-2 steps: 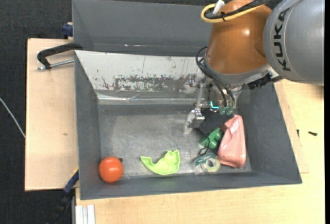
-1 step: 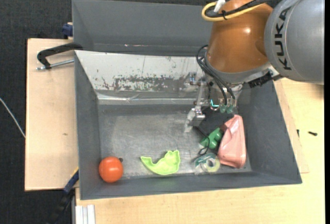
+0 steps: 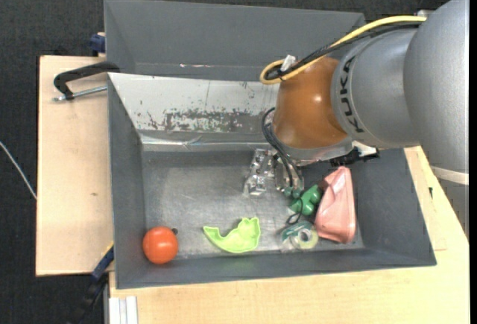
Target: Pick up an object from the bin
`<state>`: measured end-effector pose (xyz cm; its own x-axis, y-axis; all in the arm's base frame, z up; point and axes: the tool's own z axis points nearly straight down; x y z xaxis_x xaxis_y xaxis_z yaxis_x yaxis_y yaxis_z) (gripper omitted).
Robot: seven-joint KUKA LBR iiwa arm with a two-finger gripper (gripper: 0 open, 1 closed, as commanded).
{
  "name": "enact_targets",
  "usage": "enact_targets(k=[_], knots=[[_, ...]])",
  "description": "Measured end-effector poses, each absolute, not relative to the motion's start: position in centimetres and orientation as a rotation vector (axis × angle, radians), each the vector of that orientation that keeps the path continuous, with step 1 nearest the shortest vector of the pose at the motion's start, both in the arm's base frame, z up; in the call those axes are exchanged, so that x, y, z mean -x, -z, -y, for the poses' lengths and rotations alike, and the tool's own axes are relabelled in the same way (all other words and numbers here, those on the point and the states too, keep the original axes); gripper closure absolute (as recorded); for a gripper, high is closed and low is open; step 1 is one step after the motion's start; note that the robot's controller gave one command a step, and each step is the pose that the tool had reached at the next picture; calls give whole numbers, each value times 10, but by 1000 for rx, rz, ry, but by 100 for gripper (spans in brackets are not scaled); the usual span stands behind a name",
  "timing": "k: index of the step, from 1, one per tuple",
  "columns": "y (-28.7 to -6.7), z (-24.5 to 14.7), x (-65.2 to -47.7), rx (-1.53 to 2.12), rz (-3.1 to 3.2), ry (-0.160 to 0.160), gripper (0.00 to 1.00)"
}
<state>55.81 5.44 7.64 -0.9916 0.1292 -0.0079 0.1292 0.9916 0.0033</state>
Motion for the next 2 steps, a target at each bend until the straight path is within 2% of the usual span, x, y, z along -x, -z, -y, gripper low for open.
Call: enact_targets(k=[1, 2], knots=[[-76, -54, -558, -203, -3127, -5, 100], [-84, -49, -547, -320, -3125, -4, 100]])
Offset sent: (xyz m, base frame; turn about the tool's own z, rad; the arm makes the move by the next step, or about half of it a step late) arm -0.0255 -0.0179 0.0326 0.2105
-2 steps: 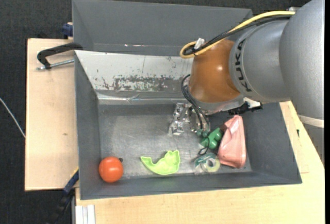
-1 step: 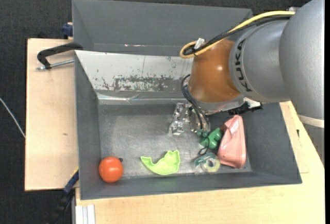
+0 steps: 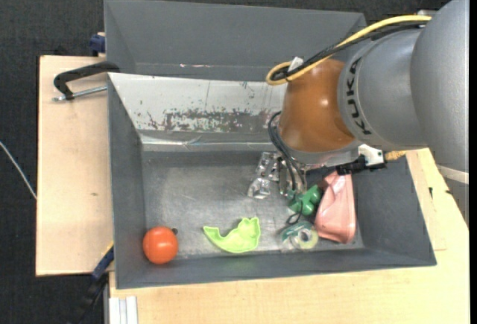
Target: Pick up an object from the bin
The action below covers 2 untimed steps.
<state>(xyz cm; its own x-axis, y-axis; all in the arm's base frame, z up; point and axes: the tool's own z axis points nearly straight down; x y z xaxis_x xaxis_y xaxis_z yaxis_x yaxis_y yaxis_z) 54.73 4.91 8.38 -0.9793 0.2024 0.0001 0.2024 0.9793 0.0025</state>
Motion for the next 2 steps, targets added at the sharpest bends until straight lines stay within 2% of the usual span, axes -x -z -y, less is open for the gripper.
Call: enact_targets(k=[1, 2], knots=[[-106, -50, -556, -422, -3109, -2, 100], [-98, -39, -542, -501, -3096, -5, 100]])
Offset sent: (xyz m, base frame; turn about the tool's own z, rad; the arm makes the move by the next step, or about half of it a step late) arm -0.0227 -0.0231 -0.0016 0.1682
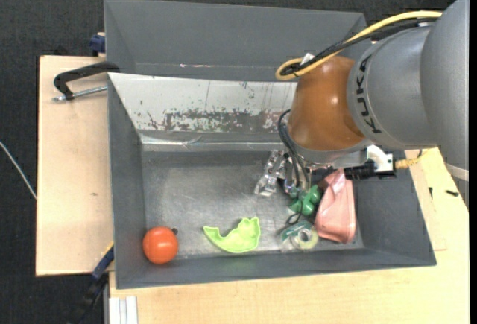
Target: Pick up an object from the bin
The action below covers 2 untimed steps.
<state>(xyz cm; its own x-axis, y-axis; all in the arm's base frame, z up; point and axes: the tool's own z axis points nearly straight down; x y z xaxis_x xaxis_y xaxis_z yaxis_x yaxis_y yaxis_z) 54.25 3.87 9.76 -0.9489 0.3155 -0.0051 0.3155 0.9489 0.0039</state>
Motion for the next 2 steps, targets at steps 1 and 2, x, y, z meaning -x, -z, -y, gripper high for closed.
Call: enact_targets(k=[1, 2], knots=[[-108, -39, -558, -542, -3090, -4, 0], [-111, -40, -561, -540, -3090, -4, 0]])
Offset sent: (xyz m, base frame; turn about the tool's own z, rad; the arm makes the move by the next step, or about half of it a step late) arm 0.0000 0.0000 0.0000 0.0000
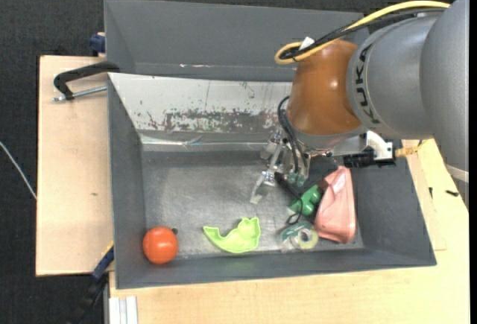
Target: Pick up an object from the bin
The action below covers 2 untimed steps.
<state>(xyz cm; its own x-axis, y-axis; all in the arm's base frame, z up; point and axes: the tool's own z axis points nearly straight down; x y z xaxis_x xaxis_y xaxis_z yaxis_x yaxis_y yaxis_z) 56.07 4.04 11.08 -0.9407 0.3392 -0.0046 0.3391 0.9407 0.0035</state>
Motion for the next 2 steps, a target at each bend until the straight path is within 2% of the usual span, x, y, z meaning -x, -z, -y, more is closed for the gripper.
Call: enact_targets(k=[2], knots=[[-74, 46, -539, -356, -3120, -2, 0]])
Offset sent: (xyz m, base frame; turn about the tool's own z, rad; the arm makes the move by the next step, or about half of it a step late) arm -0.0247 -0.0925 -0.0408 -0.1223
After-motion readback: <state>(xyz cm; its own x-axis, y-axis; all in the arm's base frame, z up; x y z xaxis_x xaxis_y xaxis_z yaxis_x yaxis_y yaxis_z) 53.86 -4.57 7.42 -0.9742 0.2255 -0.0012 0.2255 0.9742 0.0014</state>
